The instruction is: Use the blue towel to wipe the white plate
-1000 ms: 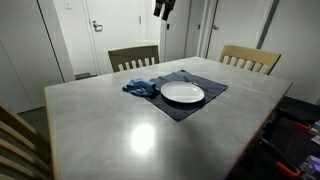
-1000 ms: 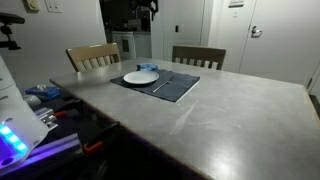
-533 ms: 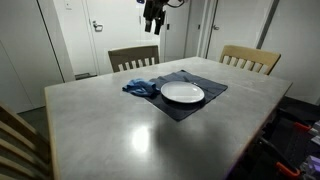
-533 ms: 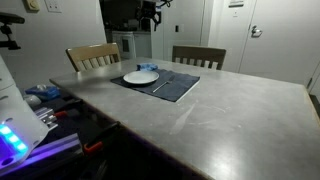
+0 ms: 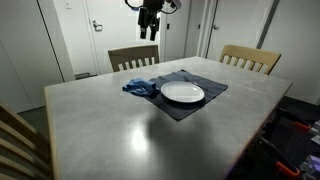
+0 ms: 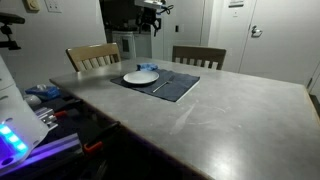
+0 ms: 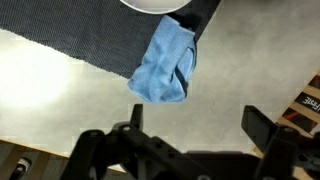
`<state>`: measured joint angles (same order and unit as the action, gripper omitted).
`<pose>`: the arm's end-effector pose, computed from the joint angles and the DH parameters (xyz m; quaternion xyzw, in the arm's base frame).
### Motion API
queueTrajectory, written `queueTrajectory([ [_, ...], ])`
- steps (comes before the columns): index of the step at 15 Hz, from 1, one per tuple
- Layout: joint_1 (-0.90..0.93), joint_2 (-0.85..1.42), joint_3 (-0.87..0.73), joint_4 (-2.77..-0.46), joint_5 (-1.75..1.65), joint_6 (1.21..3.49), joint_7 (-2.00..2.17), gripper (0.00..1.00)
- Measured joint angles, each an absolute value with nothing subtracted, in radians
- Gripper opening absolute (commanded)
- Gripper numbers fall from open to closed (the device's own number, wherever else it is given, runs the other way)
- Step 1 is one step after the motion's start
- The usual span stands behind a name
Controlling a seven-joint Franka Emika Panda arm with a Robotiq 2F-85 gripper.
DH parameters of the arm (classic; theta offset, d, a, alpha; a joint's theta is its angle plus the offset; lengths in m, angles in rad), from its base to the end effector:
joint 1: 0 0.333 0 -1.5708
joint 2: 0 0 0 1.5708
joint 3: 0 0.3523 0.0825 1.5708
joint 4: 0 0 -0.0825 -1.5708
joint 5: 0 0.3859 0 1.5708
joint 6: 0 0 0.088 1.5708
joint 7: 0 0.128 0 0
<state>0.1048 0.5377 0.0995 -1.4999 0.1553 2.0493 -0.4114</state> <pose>0.7080 0.1461 0.3693 -0.9607 -0.2610 -0.0164 0.0932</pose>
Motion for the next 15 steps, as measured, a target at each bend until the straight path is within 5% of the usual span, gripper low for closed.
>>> queueTrajectory([
  [15, 0.14, 0.654, 0.115, -1.496, 0.086, 2.043, -0.237, 1.0],
])
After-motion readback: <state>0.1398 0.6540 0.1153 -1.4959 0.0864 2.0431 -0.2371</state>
